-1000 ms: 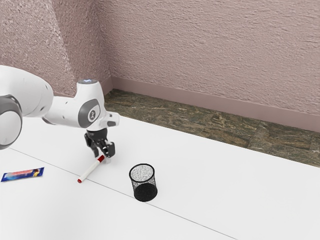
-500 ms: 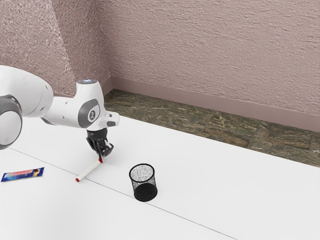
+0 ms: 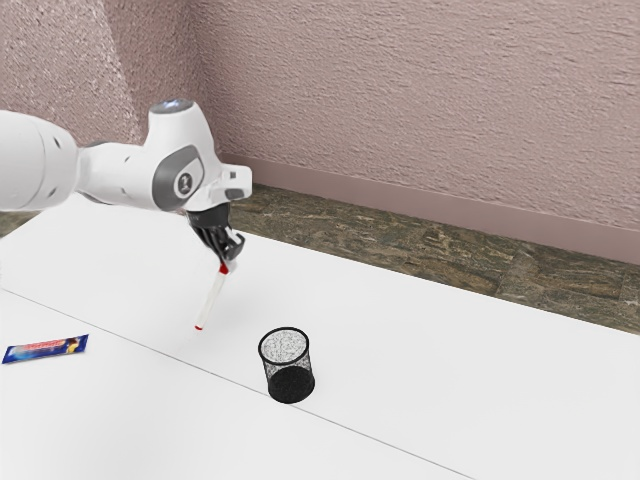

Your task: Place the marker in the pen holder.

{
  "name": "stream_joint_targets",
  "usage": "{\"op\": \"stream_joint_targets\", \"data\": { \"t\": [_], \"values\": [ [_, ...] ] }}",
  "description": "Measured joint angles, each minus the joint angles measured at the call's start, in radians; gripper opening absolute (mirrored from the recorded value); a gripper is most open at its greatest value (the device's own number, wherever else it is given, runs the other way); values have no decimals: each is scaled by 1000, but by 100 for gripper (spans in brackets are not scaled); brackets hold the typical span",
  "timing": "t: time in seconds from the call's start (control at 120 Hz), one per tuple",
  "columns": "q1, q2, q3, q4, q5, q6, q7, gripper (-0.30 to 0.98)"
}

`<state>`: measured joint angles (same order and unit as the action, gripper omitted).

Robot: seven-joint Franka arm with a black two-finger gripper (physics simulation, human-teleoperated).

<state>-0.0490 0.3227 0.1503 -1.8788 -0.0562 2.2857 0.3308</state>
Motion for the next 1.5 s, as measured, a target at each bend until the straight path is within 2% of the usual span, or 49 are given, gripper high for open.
{"op": "stream_joint_targets", "data": {
  "t": [0.167,0.383,0.583,0.792,0.992,1.258,1.5],
  "values": [
    [-42,-95,-14,0,-23,-10,-12,-10],
    [-107,-225,-14,-1,-123,-140,-35,-10],
    [-139,-249,-20,0,-241,-301,-65,-10],
    [-197,-235,-22,3,-300,-389,-106,-10],
    [-205,-189,-23,26,-304,-399,-132,-10],
    [-207,-167,-61,58,-233,-264,-144,-10],
    [-207,-204,-66,-54,-140,-92,-160,-10]
  ]
}}
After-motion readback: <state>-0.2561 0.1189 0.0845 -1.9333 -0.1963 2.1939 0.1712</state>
